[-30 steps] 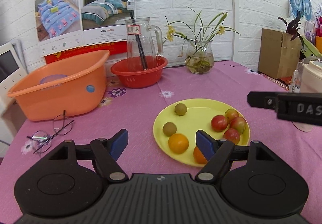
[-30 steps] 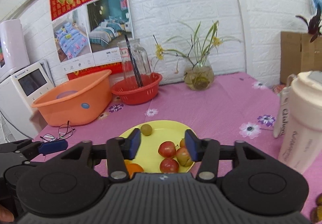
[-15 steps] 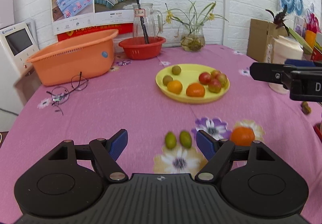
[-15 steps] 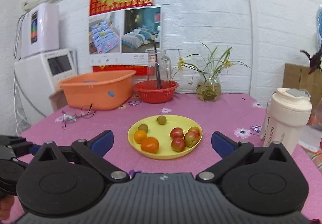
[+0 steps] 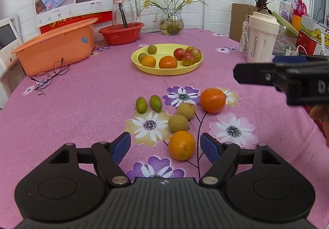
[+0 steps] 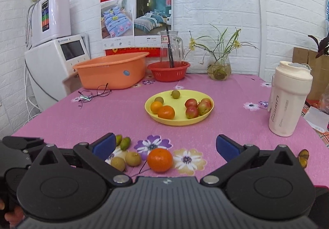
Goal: Organize fruits
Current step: 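Withdraw both tools from the plate back toward the fruit cluster, then grasp an orange with left tool while right tool grasps a brown pear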
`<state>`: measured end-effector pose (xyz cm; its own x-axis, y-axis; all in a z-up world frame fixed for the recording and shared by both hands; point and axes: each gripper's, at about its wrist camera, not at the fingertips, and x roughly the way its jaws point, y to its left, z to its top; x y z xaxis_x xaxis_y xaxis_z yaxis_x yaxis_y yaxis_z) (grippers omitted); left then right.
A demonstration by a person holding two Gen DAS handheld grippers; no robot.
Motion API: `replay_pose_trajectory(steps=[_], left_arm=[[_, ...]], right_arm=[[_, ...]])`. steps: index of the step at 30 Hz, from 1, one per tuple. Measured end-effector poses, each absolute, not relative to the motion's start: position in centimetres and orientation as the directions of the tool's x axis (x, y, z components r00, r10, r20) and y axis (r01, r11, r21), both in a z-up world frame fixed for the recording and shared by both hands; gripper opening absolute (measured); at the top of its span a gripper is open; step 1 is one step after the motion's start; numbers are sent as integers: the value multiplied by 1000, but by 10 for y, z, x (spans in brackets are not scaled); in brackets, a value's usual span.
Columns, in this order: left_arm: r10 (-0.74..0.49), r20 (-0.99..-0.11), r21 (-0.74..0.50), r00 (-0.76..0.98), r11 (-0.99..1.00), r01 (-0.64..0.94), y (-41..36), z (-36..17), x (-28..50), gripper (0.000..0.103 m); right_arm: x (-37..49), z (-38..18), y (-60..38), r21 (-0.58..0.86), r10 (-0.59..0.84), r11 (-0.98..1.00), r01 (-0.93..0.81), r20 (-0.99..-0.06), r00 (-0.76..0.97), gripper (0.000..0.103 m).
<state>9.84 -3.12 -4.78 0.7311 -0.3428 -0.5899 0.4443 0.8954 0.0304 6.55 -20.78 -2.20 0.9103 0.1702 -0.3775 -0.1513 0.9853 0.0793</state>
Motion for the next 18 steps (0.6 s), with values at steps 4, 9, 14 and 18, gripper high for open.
replay_pose_trajectory(steps=[4,9,14,18], left_arm=[[-342,-597,30,726,895,446,-34,-52,101,59],[-358,-608,25,709,884,467,-41,-56,103,36],[-360,-609,34,707,879,476,-43,-59,101,29],[-338,-594,53,730,889,455,-37,-54,99,29]], right_arm=[[60,-27,-207,63,169,986,-157,-394,903,78],[57,-33,-203,42,161,986,-159,-420,893,77],[59,-39,-200,59,186,982,-178,-454,872,77],[61,-44,-192,59,217,975,-215,-476,852,77]])
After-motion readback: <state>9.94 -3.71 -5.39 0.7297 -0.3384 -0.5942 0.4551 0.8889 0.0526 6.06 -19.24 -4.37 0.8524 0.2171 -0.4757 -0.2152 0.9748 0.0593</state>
